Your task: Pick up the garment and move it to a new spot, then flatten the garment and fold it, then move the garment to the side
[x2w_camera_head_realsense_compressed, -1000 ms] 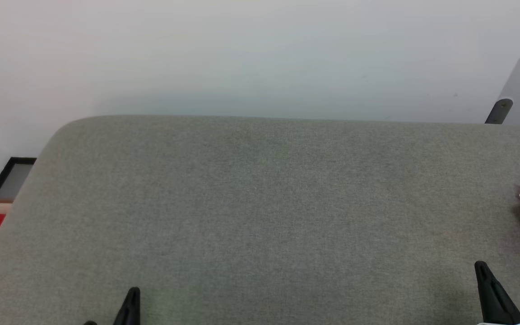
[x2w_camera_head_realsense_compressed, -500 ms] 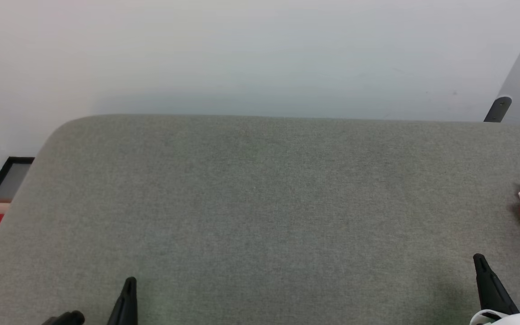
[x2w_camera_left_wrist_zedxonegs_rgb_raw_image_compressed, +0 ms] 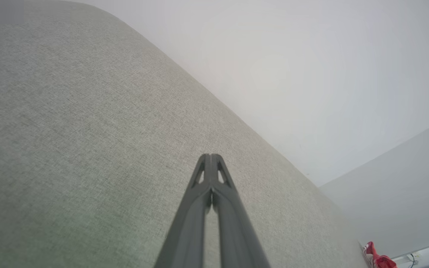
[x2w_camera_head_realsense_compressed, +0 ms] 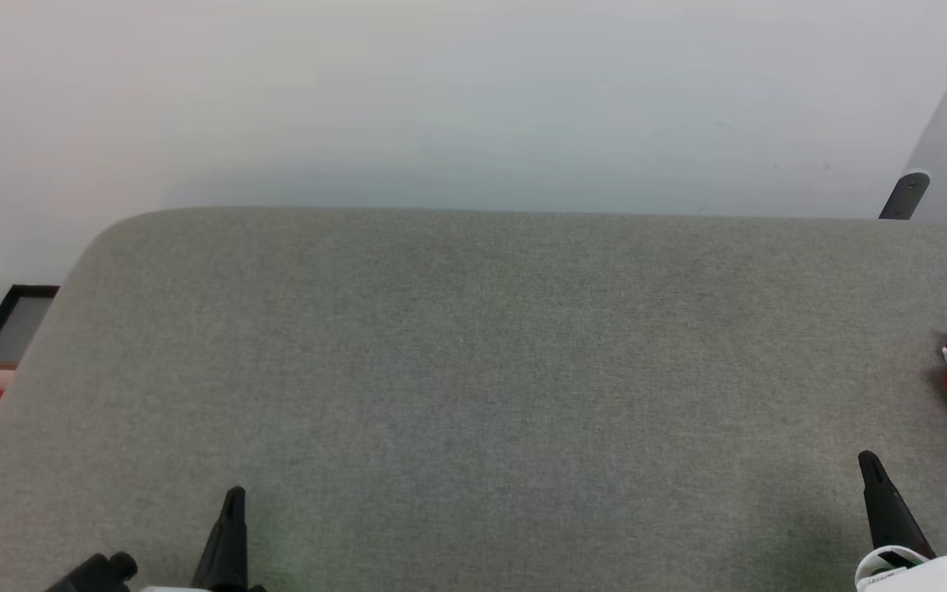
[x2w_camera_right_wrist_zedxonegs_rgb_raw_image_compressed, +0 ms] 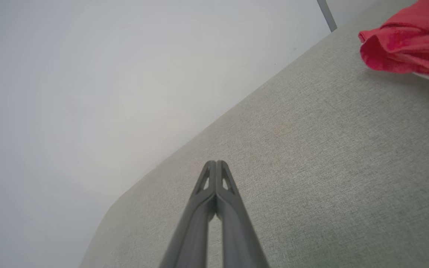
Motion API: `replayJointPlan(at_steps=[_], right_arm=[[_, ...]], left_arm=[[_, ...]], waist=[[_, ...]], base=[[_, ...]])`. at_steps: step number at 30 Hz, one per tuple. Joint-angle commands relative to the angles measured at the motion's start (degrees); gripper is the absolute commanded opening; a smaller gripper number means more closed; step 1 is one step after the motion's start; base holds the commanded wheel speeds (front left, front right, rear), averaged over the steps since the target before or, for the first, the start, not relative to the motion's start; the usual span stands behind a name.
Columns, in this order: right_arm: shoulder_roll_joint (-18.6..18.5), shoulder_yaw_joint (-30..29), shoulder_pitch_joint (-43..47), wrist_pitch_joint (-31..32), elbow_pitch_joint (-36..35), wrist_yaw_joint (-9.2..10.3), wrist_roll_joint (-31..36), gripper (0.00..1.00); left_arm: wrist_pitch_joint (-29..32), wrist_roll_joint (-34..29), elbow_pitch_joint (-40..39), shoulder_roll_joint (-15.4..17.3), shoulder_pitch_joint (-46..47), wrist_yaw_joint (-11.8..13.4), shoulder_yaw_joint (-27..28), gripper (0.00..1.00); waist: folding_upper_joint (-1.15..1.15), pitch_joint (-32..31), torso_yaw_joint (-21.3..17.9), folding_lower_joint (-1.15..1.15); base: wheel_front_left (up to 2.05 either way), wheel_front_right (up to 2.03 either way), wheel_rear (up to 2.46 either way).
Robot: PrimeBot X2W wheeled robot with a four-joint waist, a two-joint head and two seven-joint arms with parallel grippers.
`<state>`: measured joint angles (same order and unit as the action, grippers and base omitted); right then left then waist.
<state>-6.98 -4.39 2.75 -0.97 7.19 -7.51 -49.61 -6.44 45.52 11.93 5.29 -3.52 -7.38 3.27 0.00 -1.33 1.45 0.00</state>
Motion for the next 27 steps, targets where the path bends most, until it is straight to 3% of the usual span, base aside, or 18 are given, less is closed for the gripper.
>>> replayJointPlan(at_steps=[1, 27], right_arm=[[-0.08, -0.31, -1.42, 0.27, -0.39, 0.00, -1.56, 0.00], [1.48, -1.07, -4.41, 3.07, 2.35, 0.01, -17.12, 0.00]], left_arm=[[0.36, 1.67, -0.51, 0.09, 1.28, -0.06, 0.33, 0.00], [5.16, 18.80, 0.47, -0.80, 4.68, -0.10, 1.48, 0.00]], waist=[[0.00, 0.02, -0.02, 0.00], [0.00, 0.45, -0.43, 0.00]], base=[[0.00, 0.00, 0.00], [0.00, 0.00, 0.00]])
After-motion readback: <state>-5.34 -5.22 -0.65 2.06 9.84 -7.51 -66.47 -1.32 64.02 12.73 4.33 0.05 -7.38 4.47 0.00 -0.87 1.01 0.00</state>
